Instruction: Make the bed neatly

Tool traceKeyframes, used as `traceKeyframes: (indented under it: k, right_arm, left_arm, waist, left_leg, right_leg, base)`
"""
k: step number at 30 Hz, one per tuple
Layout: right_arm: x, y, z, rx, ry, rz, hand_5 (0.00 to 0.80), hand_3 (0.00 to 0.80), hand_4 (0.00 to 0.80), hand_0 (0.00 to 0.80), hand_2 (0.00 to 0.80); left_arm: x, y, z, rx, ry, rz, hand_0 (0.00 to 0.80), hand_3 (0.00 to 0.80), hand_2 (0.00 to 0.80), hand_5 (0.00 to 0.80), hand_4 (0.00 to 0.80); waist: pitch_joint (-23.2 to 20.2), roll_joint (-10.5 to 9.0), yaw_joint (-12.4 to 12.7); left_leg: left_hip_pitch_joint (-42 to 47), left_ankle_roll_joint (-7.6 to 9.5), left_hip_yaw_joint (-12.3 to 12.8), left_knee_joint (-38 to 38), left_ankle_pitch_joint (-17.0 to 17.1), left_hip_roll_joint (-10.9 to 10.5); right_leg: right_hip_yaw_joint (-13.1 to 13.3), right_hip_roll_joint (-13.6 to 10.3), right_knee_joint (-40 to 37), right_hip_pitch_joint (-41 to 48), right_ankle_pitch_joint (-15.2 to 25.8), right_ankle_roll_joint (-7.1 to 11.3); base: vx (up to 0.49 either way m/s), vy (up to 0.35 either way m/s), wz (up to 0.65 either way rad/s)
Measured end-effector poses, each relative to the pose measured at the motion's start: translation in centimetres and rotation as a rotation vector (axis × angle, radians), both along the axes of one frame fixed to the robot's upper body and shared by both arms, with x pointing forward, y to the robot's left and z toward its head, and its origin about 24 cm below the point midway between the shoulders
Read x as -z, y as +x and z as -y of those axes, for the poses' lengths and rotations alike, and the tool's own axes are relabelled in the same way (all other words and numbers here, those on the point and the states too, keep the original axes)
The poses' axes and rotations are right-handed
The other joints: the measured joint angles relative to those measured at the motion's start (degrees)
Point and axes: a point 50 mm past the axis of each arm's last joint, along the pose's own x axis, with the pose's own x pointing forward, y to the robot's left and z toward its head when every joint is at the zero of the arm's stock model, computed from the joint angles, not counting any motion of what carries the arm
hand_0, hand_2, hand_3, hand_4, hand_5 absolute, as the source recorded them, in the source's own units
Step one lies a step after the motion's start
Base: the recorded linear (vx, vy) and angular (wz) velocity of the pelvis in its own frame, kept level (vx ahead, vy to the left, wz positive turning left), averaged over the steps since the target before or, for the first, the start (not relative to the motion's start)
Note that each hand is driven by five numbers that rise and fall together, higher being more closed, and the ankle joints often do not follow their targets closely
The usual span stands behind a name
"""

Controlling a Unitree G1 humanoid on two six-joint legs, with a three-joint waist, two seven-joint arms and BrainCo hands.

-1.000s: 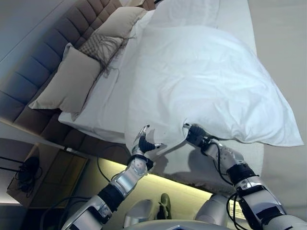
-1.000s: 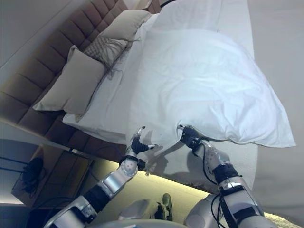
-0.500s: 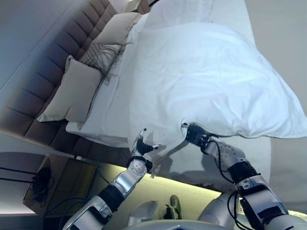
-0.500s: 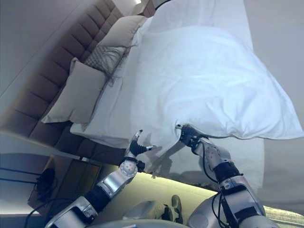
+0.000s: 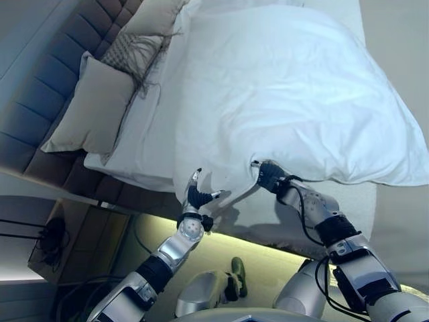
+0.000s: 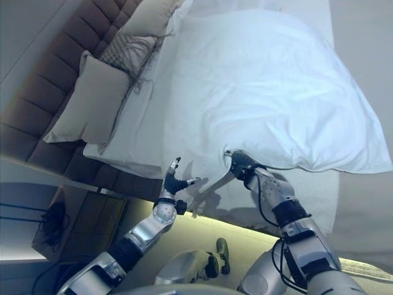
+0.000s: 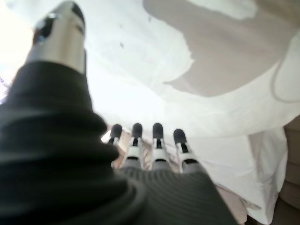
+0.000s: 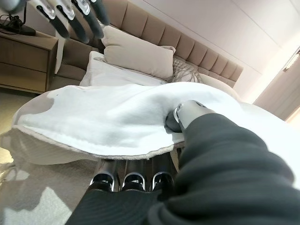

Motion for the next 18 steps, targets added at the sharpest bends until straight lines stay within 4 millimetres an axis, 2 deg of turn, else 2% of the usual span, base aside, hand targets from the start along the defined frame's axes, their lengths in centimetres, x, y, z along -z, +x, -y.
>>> traceKeyframes:
  k: [3,7,11,16,18]
  right_arm:
    - [0.0,0.0,-0.7,-0.014,-0.006,0.026,0.8,0.8,0.8,0.8,0.8]
    - [0.1,-0.1,-1.5,-0.025,-0.013,0.057,0.8,0.8,0.8,0.8,0.8]
    - [0.1,-0.1,-2.2,-0.032,-0.02,0.083,0.8,0.8,0.8,0.8,0.8]
    - [0.5,-0.5,-3.5,-0.052,0.005,0.083,0.8,0.8,0.8,0.8,0.8]
    - [1.1,-0.9,-3.8,-0.046,0.016,0.076,0.8,0.8,0.8,0.8,0.8]
  left_arm:
    - [-0.2,0.1,0.0,-0.015,0.006,0.016,0.0,0.0,0.0,0.0,0.0]
    - [-0.3,0.1,0.0,-0.027,0.028,0.041,0.0,0.0,0.0,0.0,0.0]
    - [-0.2,-0.1,0.2,-0.017,0.048,0.052,0.0,0.0,0.0,0.0,0.0]
    - [0.1,-0.5,0.5,0.006,0.093,0.045,0.0,0.0,0.0,0.0,0.0]
    - [0.4,-0.7,0.4,0.008,0.105,0.04,0.0,0.0,0.0,0.0,0.0]
  waist:
    - [0.2,-0.25,1.1]
    - [0.3,-0.47,1.6]
    - [0.5,-1.65,2.8]
    - [-0.3,-2.35,3.6]
    - [-1.8,-3.2,4.8]
  left_leg:
    - [0.0,-0.09,0.0,0.0,0.1,0.8]
    - [1.3,0.04,-0.4,0.0,0.2,1.8]
    - [3.8,1.16,-1.9,-0.1,1.3,1.9]
    - [5.3,1.16,-2.0,-1.3,1.3,2.2]
    - [5.3,0.88,-2.1,-2.1,1.4,2.9]
  right_leg:
    - [-0.8,0.7,-0.2,0.2,0.0,-0.55]
    - [-3.2,1.1,-0.7,3.0,-0.2,-1.14]
    - [-4.8,1.1,-1.9,7.1,-0.3,-1.16]
    - [-6.4,1.0,-2.1,9.3,-0.8,-1.13]
    - [-7.2,1.7,-2.5,9.6,-0.9,-1.33]
  base:
    - [-0.004,-0.101,-0.05]
    - [0.064,-0.057,0.07]
    - [0.082,-0.044,0.06]
    - [0.037,-0.125,0.12]
    - [0.017,-0.215,0.14]
